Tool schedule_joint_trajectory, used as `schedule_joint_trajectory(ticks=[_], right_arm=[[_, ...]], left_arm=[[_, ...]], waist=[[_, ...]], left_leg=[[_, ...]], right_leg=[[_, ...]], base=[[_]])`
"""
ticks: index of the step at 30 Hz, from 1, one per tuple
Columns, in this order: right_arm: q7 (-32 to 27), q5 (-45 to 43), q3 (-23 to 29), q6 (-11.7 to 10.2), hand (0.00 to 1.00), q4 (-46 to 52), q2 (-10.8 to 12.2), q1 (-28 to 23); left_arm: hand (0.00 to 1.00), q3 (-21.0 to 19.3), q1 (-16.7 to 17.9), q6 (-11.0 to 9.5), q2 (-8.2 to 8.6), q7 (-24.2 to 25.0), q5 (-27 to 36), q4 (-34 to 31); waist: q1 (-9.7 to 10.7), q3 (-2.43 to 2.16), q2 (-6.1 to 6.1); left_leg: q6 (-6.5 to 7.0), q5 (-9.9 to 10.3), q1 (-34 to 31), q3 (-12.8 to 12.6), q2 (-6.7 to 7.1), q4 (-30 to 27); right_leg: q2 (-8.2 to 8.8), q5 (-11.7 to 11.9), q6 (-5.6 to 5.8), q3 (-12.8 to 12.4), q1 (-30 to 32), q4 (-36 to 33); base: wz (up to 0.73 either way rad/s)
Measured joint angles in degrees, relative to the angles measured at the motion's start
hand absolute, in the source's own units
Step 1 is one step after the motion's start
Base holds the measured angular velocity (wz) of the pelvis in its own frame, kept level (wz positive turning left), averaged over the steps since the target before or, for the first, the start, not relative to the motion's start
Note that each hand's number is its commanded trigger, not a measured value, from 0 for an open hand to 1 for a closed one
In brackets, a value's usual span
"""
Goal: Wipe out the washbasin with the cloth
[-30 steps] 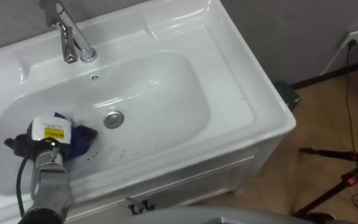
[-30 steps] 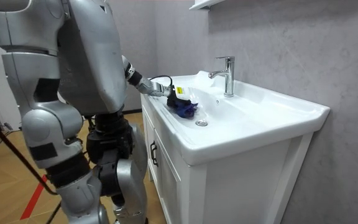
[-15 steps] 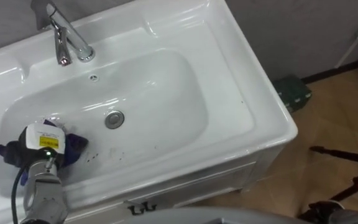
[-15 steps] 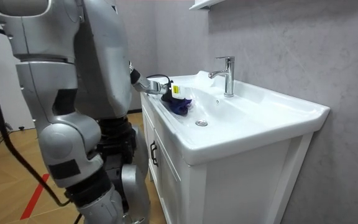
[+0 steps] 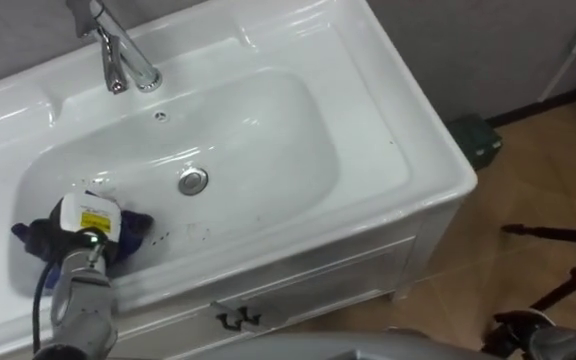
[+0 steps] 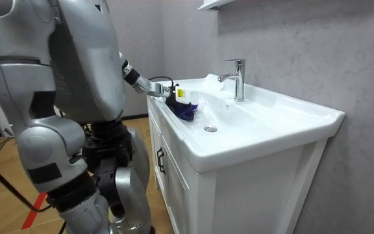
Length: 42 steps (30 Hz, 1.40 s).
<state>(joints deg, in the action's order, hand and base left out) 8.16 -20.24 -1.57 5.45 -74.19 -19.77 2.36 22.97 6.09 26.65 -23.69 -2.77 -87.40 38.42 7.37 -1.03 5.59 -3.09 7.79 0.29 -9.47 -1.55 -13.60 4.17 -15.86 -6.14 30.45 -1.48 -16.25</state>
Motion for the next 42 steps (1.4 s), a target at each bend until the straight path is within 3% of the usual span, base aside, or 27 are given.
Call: schedule_joint_trajectory(ticks=[4,5,7,10,12,13,15,16,18,20,21,24,27,31,36,39,42], right_arm=[[-0.16,2.08,-2.84,-0.67,0.0,0.37,-0.13,0.05],[-0.29,2.59,-3.81,-0.73,0.0,0.17,-0.14,0.06],[-0.58,3.19,-4.07,-1.04,0.0,0.02,-0.22,0.11],[-0.22,3.73,-6.34,-1.75,0.0,-0.02,-0.26,0.53],[0.46,4.02,-6.35,-3.38,0.0,-0.26,-0.38,1.0],[0.56,4.14,-6.35,-4.09,0.0,-0.57,-0.38,1.18],[0.7,4.64,-7.25,-6.71,0.0,-2.3,-0.69,1.53],[0.69,4.83,-7.19,-7.2,0.0,-2.66,-0.69,1.74],[0.71,4.99,-5.96,-9.28,0.0,-3.9,-0.88,0.8],[0.83,5.1,-5.94,-9.59,0.0,-5.57,-1.16,-0.08],[1.07,5.14,-5.58,-9.6,0.0,-5.86,-1.25,-0.7],[1.51,4.9,-4.05,-9.79,0.0,-5.75,-0.99,-1.88],[1.67,5.02,-3.93,-10.58,0.0,-5.79,-0.93,-2.75],[0.09,5.26,-3.96,-11.12,0.0,-5.86,-0.79,-3.92],[0.37,6.3,-3.89,-10.88,0.0,-4.83,-0.62,-7.35],[1.31,6.28,-3.78,-10.85,0.0,-3.43,-0.41,-8.04],[1.48,6.22,-3.77,-10.83,0.0,-3.34,-0.02,-8.03]], left_arm=[[1.0,0.31,-0.05,-1.21,-0.22,2.98,4.79,-4.35],[1.0,0.39,-0.1,-2.11,-0.23,3.79,5.59,-6.22],[1.0,0.6,-0.67,-3.26,-0.52,5.73,6.89,-10.54],[1.0,1.86,-0.07,-6.56,-1.82,10.98,7.18,-20.99],[1.0,2.93,-0.29,-11.79,-3.79,15.21,12.13,-32.28],[1.0,3.09,-0.74,-13.23,-4.36,16.37,13.84,-35.21],[1.0,3.33,-4.21,-18.7,-5.78,18.95,19.97,-44.88],[1.0,3.25,-5.26,-20.08,-6.52,19.54,21.74,-47.22],[1.0,1.71,-10.82,-25.61,-11.71,21.07,28.42,-57.42],[1.0,-1.49,-16.28,-28.05,-14.4,21.75,34.37,-62.62],[1.0,-5.07,-18.17,-29.11,-15.08,22.0,38.86,-64.81],[1.0,-13.4,-19.8,-31.64,-15.2,23.22,44.81,-68.83],[1.0,-15.64,-22.24,-34.19,-15.66,25.91,52.37,-69.4],[1.0,-16.17,-24.02,-36.19,-17.02,29.94,59.27,-71.8],[1.0,-18.24,-28.19,-39.69,-22.81,33.26,69.49,-75.42],[1.0,-21.03,-29.63,-40.01,-25.39,35.03,74.53,-75.49],[1.0,-22.99,-31.76,-40.04,-26.85,36.88,77.41,-75.71]], waist=[[0.21,0.7,0.76],[0.42,0.84,1.01],[0.58,1.66,1.27],[0.37,2.05,1.36],[0.23,2.09,1.4],[0.21,2.03,1.7],[-0.32,2.6,2.19],[-0.74,2.64,2.36],[-2.07,2.48,2.82],[-3.3,2.29,3.33],[-3.61,2.29,3.33],[-4.71,1.63,4.34],[-5.14,1.63,4.45],[-6.79,1.67,4.49],[-9.67,1.65,4.47],[-9.71,1.61,4.35],[-9.7,1.52,3.97]], left_leg=[[0.32,-0.2,-0.19,0.35,0.81,0.15],[0.41,-0.26,-0.64,0.33,1.1,0.13],[0.7,-0.42,-0.8,0.31,1.5,0.63],[1.4,-0.84,-2.19,0.3,1.86,0.97],[1.54,-0.75,-3.69,0.32,1.92,0.49],[1.7,-0.66,-3.81,0.25,1.92,0.18],[3.03,0.24,-4.92,0.13,1.66,-1.34],[3.3,0.42,-5.18,0.0,1.62,-1.69],[3.79,1.11,-6.56,-0.16,1.24,-3.66],[3.53,1.6,-6.79,-0.2,0.99,-4.99],[3.52,1.69,-6.63,-1.07,0.89,-5.19],[3.52,2.01,-5.55,-2.22,0.58,-5.27],[3.52,2.41,-4.53,-2.3,0.24,-5.78],[3.15,3.82,-4.62,-2.64,-0.75,-6.3],[3.53,5.07,-3.82,-3.02,-1.24,-6.13],[3.56,5.04,-2.73,-3.27,-1.03,-5.53],[3.51,4.95,-2.5,-3.3,-0.99,-5.5]], right_leg=[[1.17,-0.27,0.47,0.5,0.37,-1.3],[1.6,-0.4,0.71,1.2,0.29,-1.67],[2.08,-0.6,1.15,1.38,0.64,-2.31],[2.85,-0.7,1.67,2.22,1.79,-2.66],[3.23,-0.7,2.03,2.6,2.81,-2.99],[3.35,-0.72,2.08,2.61,2.99,-3.26],[3.41,-0.7,2.25,3.25,3.01,-3.53],[3.42,-0.68,2.29,3.32,3.09,-3.57],[3.29,-0.65,2.32,3.48,3.44,-3.45],[3.22,-0.61,2.37,3.47,2.98,-3.79],[3.3,-0.58,2.42,3.41,2.57,-3.87],[3.17,-0.57,2.44,2.55,2.04,-4.06],[2.87,-0.61,2.49,2.39,0.85,-4.3],[1.54,-0.69,2.31,1.27,0.52,-3.25],[0.81,-0.55,2.36,-0.3,0.57,-3.59],[0.88,-0.46,2.38,-0.96,0.09,-3.77],[0.92,-0.41,2.31,-0.96,-0.03,-3.86]], base=[[0.1],[0.32],[0.27],[0.22],[0.23],[0.13],[0.08],[0.0],[0.0],[0.0],[-0.04],[-0.15],[0.11],[0.02],[-0.08],[-0.12],[-0.01]])
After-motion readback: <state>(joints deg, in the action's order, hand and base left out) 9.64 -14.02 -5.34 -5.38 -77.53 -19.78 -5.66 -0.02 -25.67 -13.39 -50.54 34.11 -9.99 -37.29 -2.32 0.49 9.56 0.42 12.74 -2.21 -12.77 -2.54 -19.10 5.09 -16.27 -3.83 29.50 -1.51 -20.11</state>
